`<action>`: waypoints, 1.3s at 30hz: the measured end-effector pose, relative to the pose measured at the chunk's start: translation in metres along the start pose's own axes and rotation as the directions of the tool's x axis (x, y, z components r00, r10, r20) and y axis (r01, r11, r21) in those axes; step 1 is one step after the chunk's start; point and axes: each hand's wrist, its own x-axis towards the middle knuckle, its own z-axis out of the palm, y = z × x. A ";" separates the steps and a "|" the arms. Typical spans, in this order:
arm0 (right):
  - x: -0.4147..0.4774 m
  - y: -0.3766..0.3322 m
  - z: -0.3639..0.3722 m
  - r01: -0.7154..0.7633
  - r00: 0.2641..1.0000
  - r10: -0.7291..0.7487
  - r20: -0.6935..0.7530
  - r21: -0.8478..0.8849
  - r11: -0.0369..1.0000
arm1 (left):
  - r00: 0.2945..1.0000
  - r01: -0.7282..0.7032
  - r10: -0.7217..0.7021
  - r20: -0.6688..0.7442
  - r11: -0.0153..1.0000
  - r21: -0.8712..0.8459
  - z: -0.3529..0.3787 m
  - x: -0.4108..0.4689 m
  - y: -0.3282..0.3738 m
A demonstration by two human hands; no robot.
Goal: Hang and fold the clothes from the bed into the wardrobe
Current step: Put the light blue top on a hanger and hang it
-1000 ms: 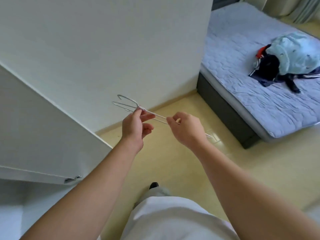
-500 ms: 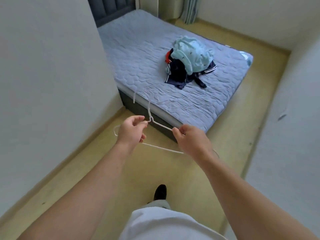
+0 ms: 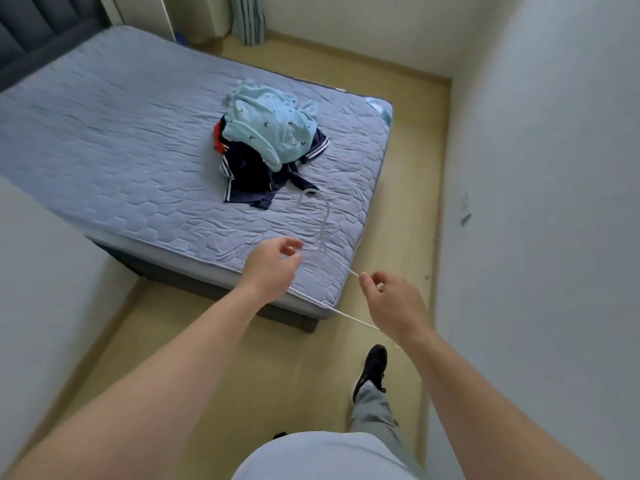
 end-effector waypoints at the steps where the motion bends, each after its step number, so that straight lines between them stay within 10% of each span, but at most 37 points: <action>1: 0.018 0.007 -0.006 0.002 1.000 -0.002 -0.011 0.011 1.000 | 1.000 -0.014 0.014 0.003 0.998 0.053 0.007 0.020 0.005; 9: 0.199 0.041 -0.071 0.058 0.992 -0.073 0.106 0.138 0.989 | 0.989 0.125 -0.125 -0.077 0.992 0.005 0.061 0.178 0.070; 17: 0.357 0.028 -0.131 0.242 0.864 -0.213 0.455 -0.006 0.970 | 0.857 0.342 -0.510 -0.075 0.672 -0.657 0.064 0.293 0.150; 24: 0.472 -0.022 -0.132 0.461 0.774 -0.360 0.521 -0.074 0.884 | 0.857 0.355 -0.515 0.004 0.585 -0.729 0.075 0.412 0.184; 31: 0.591 -0.071 -0.141 0.322 0.857 -0.282 0.431 -0.020 0.946 | 0.860 0.342 -0.511 0.001 0.574 -0.744 0.092 0.516 0.217; 39: 0.717 -0.095 -0.118 0.326 0.732 -0.273 0.624 0.031 0.945 | 0.823 0.383 -0.568 -0.016 0.575 -0.723 0.080 0.617 0.213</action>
